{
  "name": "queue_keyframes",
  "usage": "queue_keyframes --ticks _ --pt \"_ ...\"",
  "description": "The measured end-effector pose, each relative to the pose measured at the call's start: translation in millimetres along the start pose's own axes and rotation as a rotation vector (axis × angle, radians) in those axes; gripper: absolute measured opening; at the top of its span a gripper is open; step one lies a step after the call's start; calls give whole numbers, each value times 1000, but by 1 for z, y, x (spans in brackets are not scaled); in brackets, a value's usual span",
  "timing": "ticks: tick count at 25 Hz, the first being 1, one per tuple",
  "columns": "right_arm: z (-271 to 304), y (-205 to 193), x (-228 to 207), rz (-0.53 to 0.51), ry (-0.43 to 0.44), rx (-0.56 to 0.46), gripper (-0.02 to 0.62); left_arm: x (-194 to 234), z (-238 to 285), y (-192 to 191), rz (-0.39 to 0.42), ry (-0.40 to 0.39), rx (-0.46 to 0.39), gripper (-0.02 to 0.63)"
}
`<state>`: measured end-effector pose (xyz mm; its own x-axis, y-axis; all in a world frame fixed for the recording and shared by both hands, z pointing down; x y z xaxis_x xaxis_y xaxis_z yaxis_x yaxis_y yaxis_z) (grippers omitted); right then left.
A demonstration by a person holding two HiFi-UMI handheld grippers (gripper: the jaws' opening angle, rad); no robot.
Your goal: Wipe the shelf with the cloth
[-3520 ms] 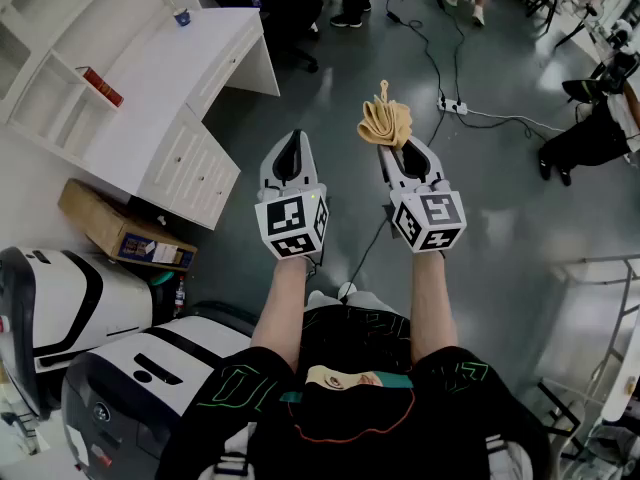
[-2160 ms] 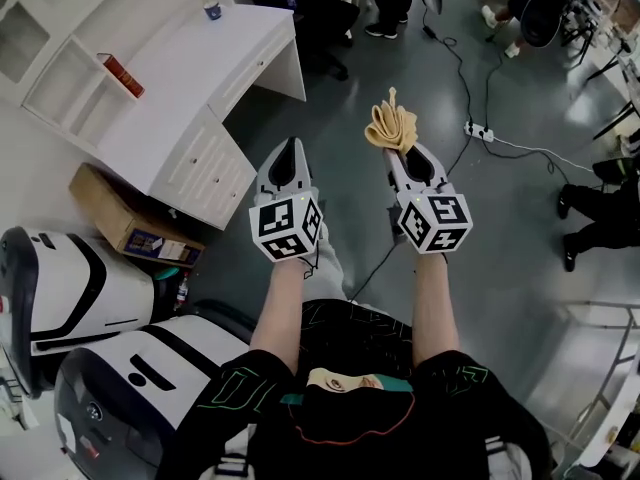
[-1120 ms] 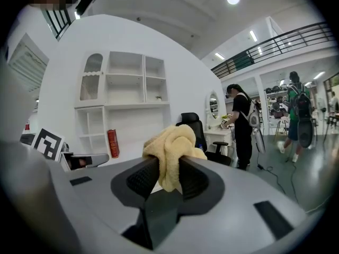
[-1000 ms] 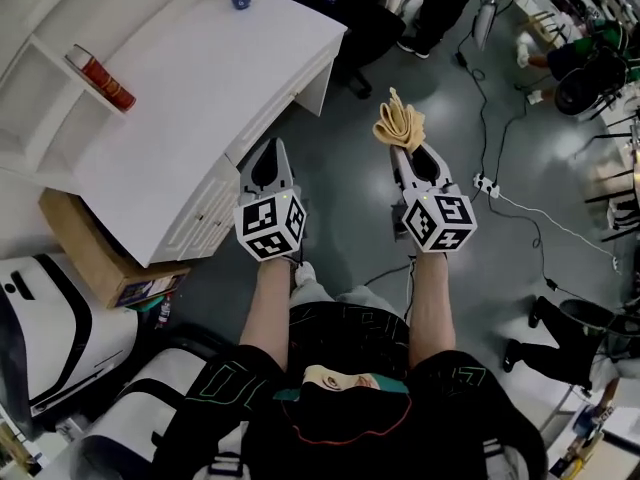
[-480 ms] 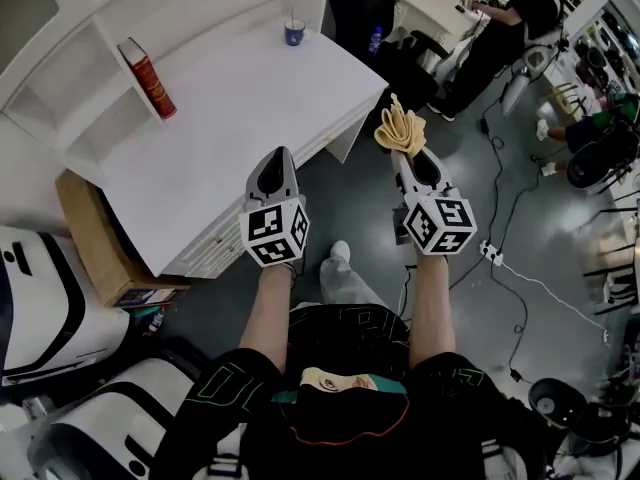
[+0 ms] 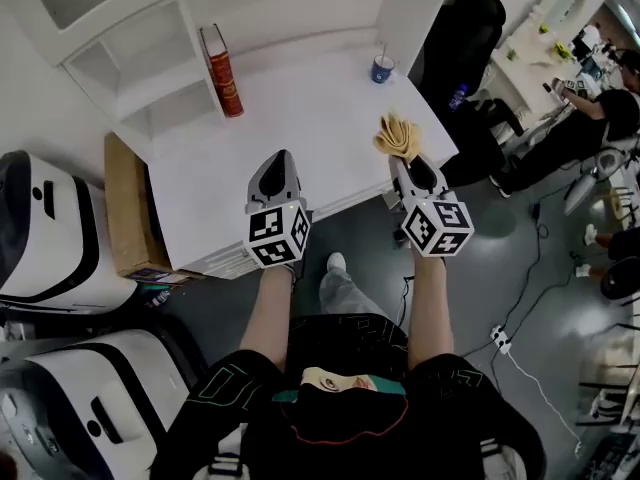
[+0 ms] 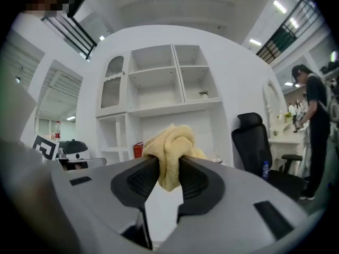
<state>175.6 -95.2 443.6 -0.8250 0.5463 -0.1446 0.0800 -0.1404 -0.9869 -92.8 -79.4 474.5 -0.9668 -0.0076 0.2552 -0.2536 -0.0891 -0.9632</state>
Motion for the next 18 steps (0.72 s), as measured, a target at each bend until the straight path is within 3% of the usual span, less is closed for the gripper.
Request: queue_keyframes --ticks 11,18 --pt "140 31 -82 112 215 -13 109 -15 106 58 66 142 -93 0" --pt "211 13 -102 225 332 12 109 -7 133 73 134 240 -97 0"
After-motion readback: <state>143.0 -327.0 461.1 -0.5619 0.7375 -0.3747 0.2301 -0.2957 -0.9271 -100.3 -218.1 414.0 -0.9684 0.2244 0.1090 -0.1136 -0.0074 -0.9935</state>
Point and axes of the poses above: the fingertips, and each gripper's own axes: z forward along the fingers, x to its left, y out of its top, the point moved 8 cm from there along -z, backward along the fingers, and after that the axes turned 9 degrees about y, right-handed, at the moved point
